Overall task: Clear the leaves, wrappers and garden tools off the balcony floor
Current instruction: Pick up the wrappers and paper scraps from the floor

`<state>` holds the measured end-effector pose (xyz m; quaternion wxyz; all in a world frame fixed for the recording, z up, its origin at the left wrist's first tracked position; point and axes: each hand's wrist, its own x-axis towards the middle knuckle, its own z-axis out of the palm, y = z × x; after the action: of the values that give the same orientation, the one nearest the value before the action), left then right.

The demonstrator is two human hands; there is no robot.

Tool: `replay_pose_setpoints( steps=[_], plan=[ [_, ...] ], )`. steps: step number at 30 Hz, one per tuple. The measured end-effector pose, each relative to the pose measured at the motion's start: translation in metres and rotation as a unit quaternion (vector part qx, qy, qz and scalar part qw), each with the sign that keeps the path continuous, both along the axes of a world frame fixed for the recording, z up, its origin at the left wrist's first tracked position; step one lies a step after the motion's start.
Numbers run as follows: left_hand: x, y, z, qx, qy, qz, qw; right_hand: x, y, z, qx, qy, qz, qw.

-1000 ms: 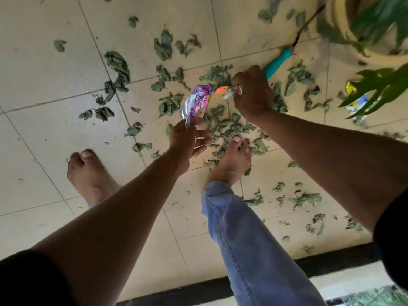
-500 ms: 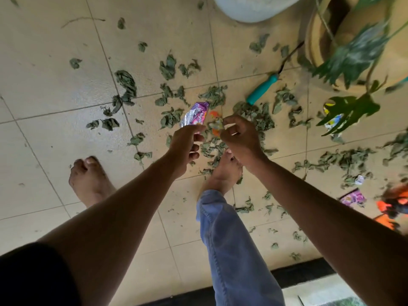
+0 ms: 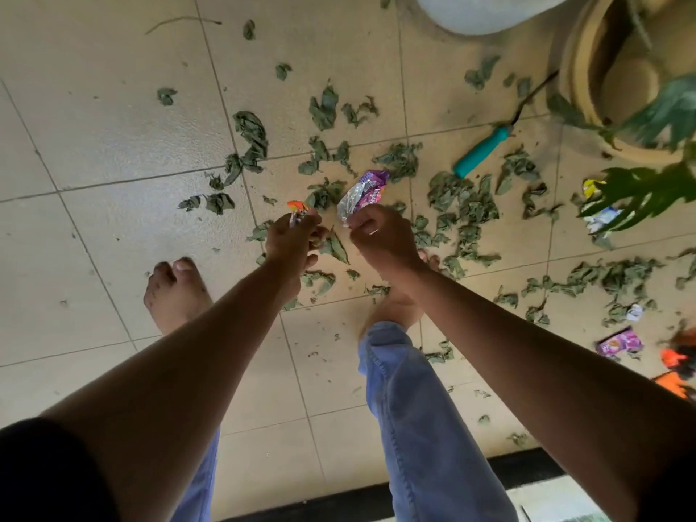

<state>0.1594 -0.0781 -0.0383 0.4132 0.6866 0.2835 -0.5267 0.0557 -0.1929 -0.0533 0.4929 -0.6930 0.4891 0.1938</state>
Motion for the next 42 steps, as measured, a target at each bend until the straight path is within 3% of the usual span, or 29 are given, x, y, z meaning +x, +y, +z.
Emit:
replay_pose_setpoints(
  steps=[3,8,11,15,19,21,23,25,28,32,36,42],
  plan=[
    [0.009,0.015,-0.005,-0.030,0.016,-0.022,0.999,0.007,-0.003,-0.021,-0.152,0.064,0.057,0.985],
    [0.013,0.041,-0.014,-0.069,0.032,-0.056,0.996,0.035,-0.011,-0.063,-0.221,0.163,-0.002,0.962],
    [0.011,0.055,-0.018,-0.072,0.047,-0.060,0.994,0.048,-0.013,-0.080,-0.202,0.220,-0.063,0.952],
    [0.005,0.068,-0.011,-0.070,0.063,-0.054,0.994,0.053,-0.016,-0.087,-0.149,0.232,-0.243,0.930],
    [0.004,0.071,0.007,-0.069,0.057,-0.043,0.995,0.042,-0.017,-0.060,-0.111,0.245,-0.200,0.942],
    [0.008,0.070,0.018,-0.071,0.059,-0.027,0.995,0.042,-0.016,-0.035,-0.083,0.219,-0.183,0.955],
    [0.013,0.068,0.031,-0.077,0.063,0.000,0.995,0.041,-0.009,-0.004,-0.008,0.130,-0.233,0.964],
    [0.019,0.067,0.045,-0.087,0.068,0.039,0.993,0.041,0.003,0.034,0.075,0.051,-0.286,0.954],
    [0.032,0.068,0.069,-0.119,0.090,0.120,0.982,0.058,0.030,0.087,0.137,-0.010,-0.277,0.951],
    [0.063,0.075,0.113,-0.170,0.119,0.294,0.933,0.109,0.075,0.134,0.159,-0.099,-0.280,0.942],
    [0.101,0.102,0.158,-0.190,0.101,0.466,0.858,0.170,0.123,0.168,0.250,-0.129,-0.311,0.908],
    [0.180,0.173,0.221,-0.187,0.060,0.553,0.810,0.264,0.212,0.225,0.245,-0.159,-0.207,0.934]
  ],
)
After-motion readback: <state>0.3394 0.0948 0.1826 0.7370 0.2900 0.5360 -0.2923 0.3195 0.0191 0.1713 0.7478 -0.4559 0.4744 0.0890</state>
